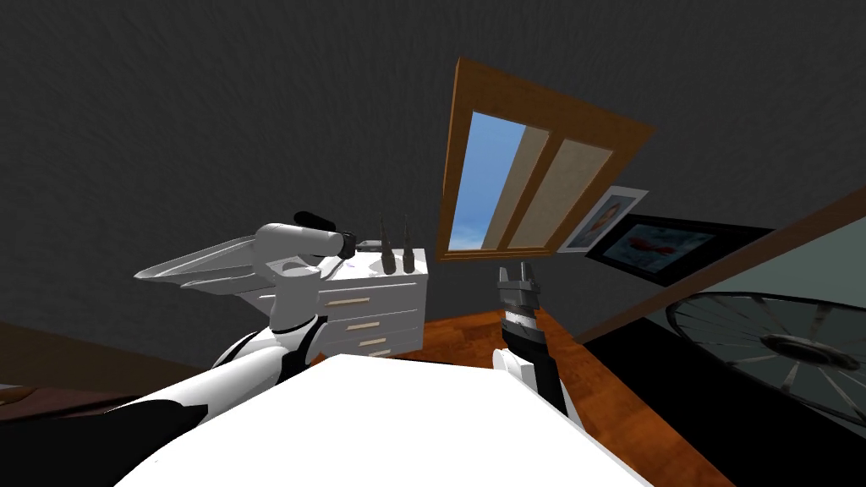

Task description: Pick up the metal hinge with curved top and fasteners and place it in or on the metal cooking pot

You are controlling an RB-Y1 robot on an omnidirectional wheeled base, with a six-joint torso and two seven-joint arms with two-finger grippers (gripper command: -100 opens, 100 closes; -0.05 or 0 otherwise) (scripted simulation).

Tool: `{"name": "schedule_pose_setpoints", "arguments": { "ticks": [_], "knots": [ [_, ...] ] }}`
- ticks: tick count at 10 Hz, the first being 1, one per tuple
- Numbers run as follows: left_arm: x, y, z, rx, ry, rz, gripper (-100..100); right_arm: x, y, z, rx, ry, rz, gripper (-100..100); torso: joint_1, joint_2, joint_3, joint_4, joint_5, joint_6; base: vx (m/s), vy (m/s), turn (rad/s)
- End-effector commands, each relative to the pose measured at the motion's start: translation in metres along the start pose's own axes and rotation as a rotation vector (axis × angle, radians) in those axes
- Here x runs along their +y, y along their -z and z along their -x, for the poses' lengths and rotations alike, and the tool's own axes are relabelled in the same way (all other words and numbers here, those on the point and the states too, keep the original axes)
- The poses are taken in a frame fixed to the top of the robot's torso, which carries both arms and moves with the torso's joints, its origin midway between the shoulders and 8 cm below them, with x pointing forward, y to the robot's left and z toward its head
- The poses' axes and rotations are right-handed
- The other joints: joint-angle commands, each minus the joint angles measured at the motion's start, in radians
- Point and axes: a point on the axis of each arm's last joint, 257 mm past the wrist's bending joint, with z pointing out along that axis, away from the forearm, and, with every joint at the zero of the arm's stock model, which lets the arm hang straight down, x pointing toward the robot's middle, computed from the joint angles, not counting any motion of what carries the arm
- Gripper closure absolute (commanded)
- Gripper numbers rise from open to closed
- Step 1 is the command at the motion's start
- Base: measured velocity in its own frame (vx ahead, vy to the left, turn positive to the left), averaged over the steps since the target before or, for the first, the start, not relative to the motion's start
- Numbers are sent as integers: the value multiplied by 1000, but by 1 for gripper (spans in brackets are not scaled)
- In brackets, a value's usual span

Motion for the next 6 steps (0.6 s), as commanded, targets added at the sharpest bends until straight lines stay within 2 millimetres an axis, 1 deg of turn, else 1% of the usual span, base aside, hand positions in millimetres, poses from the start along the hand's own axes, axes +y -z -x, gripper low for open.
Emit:
{"name": "schedule_pose_setpoints", "arguments": {
  "ticks": [1,6],
  "knots": [
    [-12,0,5,-1,-9,0,100,0,0,0,0,0,0,0,0,0,0,0,0,0,-40,-53,52],
    [-54,1,24,-5,-19,-5,100,0,0,0,0,0,0,0,0,2,1,1,-1,0,-42,-50,46]
  ]
}}
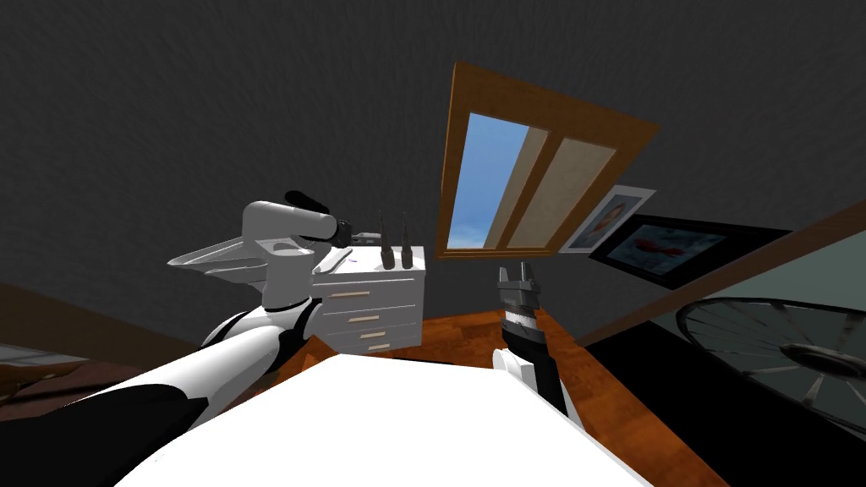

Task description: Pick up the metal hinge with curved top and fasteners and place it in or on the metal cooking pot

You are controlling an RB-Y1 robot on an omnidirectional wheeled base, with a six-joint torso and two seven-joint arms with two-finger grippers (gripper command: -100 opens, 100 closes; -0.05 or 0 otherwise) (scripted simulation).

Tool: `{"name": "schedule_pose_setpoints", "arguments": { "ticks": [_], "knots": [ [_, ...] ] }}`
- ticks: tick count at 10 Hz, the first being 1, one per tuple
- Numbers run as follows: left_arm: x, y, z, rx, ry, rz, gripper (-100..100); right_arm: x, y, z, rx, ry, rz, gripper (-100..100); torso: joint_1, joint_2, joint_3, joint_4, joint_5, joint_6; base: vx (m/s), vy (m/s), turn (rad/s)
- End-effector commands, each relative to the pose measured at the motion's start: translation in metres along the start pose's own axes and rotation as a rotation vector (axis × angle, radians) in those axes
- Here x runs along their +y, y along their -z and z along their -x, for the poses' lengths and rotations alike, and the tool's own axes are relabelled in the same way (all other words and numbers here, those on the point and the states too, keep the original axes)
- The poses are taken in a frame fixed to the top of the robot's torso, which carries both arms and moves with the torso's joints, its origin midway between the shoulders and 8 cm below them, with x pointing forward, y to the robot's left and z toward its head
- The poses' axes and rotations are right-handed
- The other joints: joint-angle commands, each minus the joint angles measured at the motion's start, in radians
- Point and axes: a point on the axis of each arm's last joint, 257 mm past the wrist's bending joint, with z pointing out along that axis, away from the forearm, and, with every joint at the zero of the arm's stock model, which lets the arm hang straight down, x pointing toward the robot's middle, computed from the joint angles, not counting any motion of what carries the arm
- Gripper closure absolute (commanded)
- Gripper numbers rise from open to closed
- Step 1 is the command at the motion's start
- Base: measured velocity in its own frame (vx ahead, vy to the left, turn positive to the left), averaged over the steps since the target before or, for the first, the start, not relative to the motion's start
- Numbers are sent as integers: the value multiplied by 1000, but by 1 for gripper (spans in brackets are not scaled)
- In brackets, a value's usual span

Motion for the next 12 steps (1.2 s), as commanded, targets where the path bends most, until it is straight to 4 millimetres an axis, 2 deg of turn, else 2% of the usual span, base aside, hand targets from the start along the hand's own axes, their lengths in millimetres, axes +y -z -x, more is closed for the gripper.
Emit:
{"name": "schedule_pose_setpoints", "arguments": {
  "ticks": [1,7,10,12],
  "knots": [
    [-14,2,8,-1,1,-5,100,0,0,0,0,0,0,0,0,0,0,0,0,0,-37,-34,31],
    [-60,11,35,-7,18,-42,100,0,0,0,0,0,0,0,3,1,1,1,0,0,-40,0,-1],
    [-89,23,59,-20,39,-79,100,0,0,0,0,0,0,0,11,4,3,2,2,-2,-80,132,-88],
    [-98,29,70,-26,50,-89,100,0,0,0,0,0,0,0,17,6,4,3,3,-2,-80,185,-124]
  ]
}}
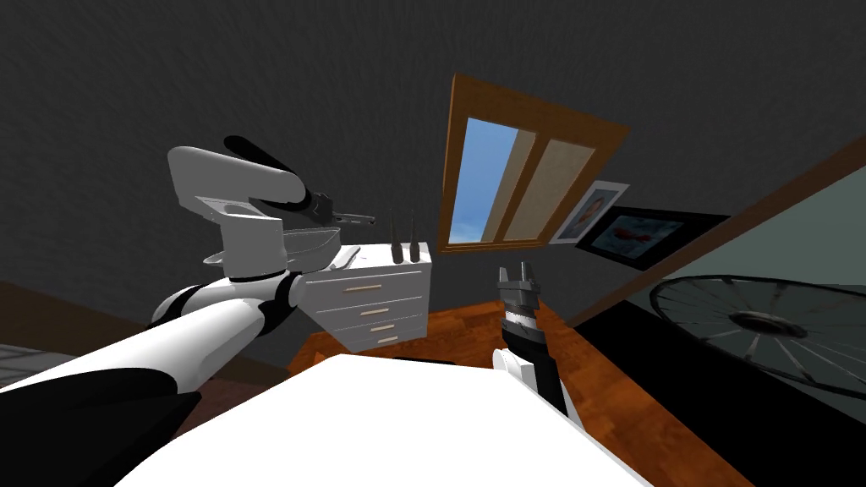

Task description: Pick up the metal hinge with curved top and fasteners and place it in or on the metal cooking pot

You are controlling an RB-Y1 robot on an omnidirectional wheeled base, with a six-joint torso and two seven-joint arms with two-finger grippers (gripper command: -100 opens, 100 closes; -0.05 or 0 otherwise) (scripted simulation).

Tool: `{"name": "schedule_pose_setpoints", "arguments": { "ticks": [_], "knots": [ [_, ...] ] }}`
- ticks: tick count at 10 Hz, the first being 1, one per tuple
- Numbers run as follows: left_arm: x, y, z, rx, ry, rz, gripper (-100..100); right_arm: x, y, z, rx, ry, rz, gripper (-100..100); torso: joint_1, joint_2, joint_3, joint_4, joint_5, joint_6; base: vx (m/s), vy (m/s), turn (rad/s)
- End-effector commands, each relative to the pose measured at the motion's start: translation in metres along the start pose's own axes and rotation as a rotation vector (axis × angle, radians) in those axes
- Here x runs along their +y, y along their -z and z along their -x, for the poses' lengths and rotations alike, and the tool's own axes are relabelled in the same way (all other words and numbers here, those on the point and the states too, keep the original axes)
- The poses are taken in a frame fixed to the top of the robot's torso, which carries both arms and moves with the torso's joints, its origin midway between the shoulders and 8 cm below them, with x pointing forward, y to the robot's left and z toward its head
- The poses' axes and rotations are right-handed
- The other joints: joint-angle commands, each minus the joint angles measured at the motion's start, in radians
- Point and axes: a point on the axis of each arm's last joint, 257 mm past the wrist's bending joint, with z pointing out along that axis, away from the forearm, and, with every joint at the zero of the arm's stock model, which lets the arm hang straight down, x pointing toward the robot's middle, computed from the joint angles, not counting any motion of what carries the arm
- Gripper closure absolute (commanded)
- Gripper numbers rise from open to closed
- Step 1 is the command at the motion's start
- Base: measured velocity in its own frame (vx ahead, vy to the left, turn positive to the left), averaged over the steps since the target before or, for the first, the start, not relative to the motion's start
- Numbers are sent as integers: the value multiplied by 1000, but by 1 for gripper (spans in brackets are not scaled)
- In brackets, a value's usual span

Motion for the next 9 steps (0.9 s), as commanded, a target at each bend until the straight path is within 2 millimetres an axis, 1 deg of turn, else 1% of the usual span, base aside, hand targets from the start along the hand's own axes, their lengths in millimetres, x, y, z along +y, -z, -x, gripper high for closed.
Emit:
{"name": "schedule_pose_setpoints", "arguments": {
  "ticks": [1,4,6,7,8,9],
  "knots": [
    [-7,5,9,-6,8,-8,100,0,0,0,0,0,0,0,0,0,0,0,0,0,-91,166,-96],
    [-19,12,26,-16,25,-14,100,0,0,0,0,0,0,0,1,3,2,1,0,-1,-120,187,-99],
    [-23,16,38,-23,37,-8,100,0,0,0,0,0,0,0,-1,3,2,1,0,0,-126,165,-118],
    [-24,17,43,-26,43,-1,100,0,0,0,0,0,0,0,-1,4,2,1,-1,0,-131,169,-97],
    [-21,20,52,-30,54,25,100,0,0,0,0,0,0,0,-1,4,3,2,0,-1,-147,203,-135],
    [-18,21,55,-32,58,45,100,0,0,0,0,0,0,0,1,5,4,2,0,-1,-132,212,-119]
  ]
}}
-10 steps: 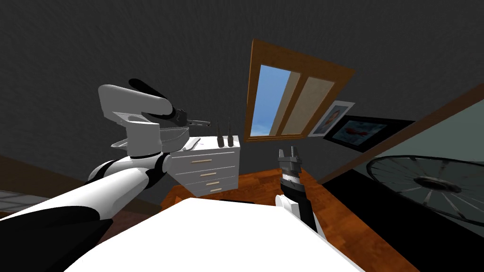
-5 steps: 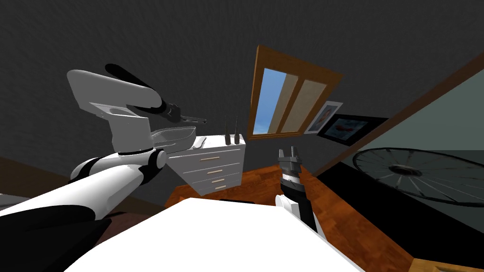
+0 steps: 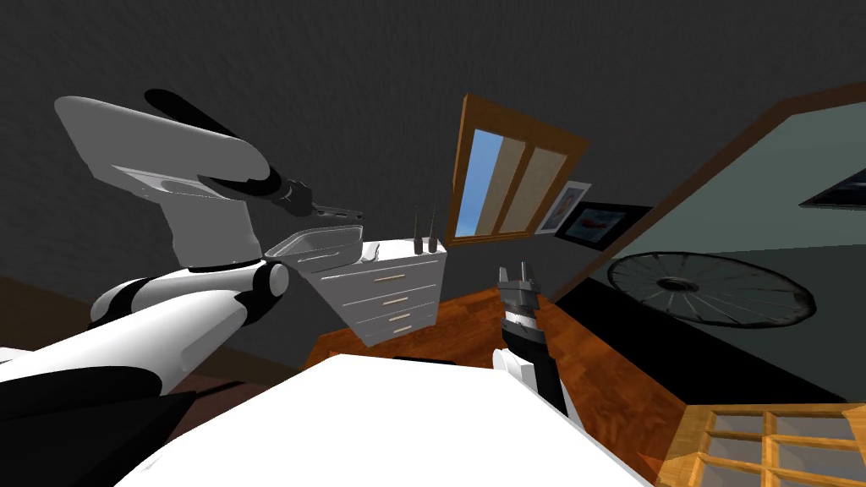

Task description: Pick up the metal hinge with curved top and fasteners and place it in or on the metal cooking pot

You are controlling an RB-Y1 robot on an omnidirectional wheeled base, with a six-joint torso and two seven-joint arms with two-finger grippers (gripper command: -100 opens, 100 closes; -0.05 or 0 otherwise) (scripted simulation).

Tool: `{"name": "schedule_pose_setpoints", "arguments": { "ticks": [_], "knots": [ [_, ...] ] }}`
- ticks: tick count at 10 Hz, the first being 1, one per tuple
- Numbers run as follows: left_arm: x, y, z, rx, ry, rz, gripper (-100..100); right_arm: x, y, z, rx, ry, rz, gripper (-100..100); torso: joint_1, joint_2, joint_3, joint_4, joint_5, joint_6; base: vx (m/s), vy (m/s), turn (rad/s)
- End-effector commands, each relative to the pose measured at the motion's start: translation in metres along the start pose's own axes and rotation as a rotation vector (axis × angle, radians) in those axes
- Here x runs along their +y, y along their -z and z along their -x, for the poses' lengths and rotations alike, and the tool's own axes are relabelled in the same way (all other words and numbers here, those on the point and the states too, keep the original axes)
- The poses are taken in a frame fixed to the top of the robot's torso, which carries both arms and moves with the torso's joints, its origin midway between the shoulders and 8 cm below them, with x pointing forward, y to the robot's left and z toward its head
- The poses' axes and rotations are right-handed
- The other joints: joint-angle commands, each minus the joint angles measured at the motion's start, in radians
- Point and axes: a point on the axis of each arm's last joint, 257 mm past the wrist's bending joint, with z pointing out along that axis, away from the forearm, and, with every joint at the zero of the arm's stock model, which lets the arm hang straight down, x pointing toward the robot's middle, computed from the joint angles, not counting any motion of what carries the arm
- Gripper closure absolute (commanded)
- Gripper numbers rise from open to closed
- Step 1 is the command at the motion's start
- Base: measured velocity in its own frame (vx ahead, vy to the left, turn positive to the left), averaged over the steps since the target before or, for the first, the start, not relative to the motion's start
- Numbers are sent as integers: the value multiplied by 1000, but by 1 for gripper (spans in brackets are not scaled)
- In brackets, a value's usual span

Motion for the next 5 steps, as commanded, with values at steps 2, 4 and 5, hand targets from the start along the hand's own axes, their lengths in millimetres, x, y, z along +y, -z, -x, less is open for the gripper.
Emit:
{"name": "schedule_pose_setpoints", "arguments": {
  "ticks": [2,4,5],
  "knots": [
    [14,2,10,-7,12,71,100,0,0,0,0,0,0,0,-2,-1,-1,0,0,0,-96,137,-58],
    [27,4,13,-10,16,128,100,0,0,0,0,0,0,0,-9,-6,-4,-2,-2,1,-38,57,-34],
    [28,4,13,-11,16,136,100,0,0,0,0,0,0,0,-12,-8,-5,-2,-3,1,-25,25,-3]
  ]
}}
